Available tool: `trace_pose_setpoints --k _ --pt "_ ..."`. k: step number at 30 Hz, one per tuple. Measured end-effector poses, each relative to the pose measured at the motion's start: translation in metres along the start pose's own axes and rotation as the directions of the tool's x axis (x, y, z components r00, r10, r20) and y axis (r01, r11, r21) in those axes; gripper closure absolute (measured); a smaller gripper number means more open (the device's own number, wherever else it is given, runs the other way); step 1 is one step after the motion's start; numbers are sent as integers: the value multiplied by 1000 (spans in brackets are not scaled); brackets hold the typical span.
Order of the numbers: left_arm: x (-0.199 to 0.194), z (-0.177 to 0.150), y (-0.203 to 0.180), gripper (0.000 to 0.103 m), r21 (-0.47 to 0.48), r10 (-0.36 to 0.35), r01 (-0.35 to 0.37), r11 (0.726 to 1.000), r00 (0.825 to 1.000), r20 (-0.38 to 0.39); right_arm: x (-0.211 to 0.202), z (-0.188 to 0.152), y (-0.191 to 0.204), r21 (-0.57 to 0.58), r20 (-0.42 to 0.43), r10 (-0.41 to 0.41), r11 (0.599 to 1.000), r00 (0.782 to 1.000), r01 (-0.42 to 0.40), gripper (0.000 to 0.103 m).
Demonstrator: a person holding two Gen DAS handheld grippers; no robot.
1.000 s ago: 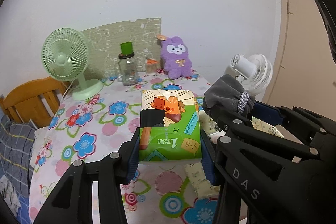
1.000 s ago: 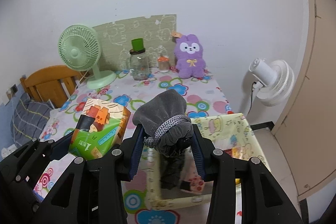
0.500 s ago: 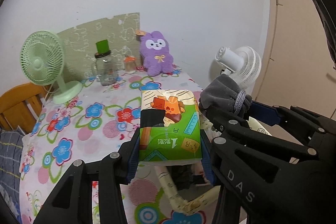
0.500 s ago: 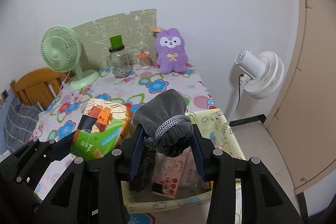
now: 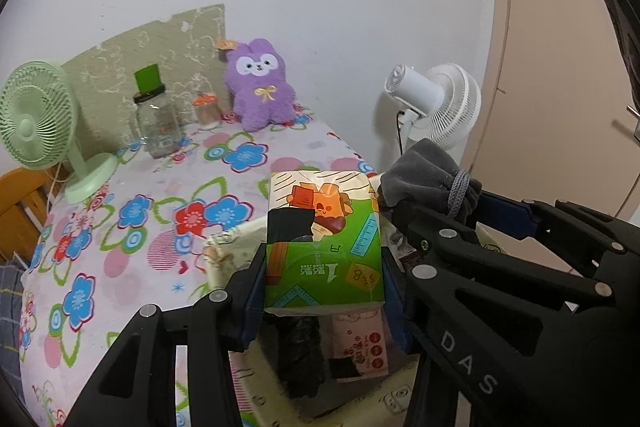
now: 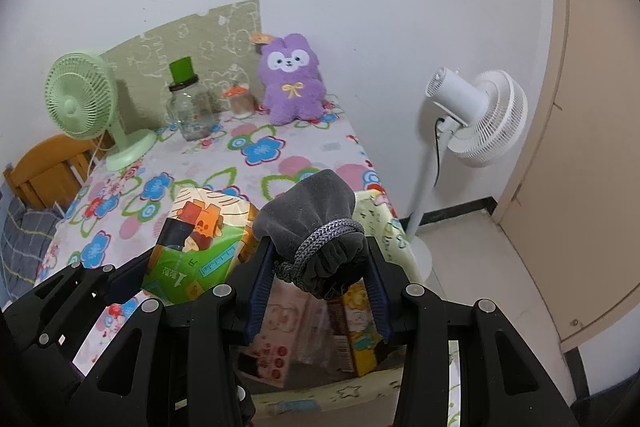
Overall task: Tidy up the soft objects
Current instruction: 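Lower the toy box with the left gripper while the right gripper lowers the pouch into the box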
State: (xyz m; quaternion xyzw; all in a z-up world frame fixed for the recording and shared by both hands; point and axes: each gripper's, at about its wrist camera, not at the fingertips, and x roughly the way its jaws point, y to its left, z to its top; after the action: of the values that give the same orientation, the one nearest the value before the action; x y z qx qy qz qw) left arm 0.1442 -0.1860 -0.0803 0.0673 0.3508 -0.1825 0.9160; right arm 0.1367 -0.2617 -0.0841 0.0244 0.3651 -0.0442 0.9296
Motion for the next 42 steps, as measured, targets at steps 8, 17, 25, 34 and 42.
trace_pose_setpoints --k 8,17,25,34,42 --pt "25 -3 -10 49 18 -18 19 1000 998 -61 18 -7 -16 25 -42 -18 1000 999 19 57" --pt "28 -4 -9 21 -5 3 -3 1000 996 -94 31 -10 -20 40 -68 -4 999 998 7 57" --pt "20 -4 -3 18 10 24 -23 1000 996 -91 34 -8 -15 43 -68 43 998 997 -40 57" --pt "10 -11 1 16 30 54 -51 998 994 -95 29 -14 -3 43 -83 82 996 993 -79 46" --pt "-5 -18 12 10 0 67 -67 998 995 -77 11 -21 6 44 -58 71 997 996 -68 27"
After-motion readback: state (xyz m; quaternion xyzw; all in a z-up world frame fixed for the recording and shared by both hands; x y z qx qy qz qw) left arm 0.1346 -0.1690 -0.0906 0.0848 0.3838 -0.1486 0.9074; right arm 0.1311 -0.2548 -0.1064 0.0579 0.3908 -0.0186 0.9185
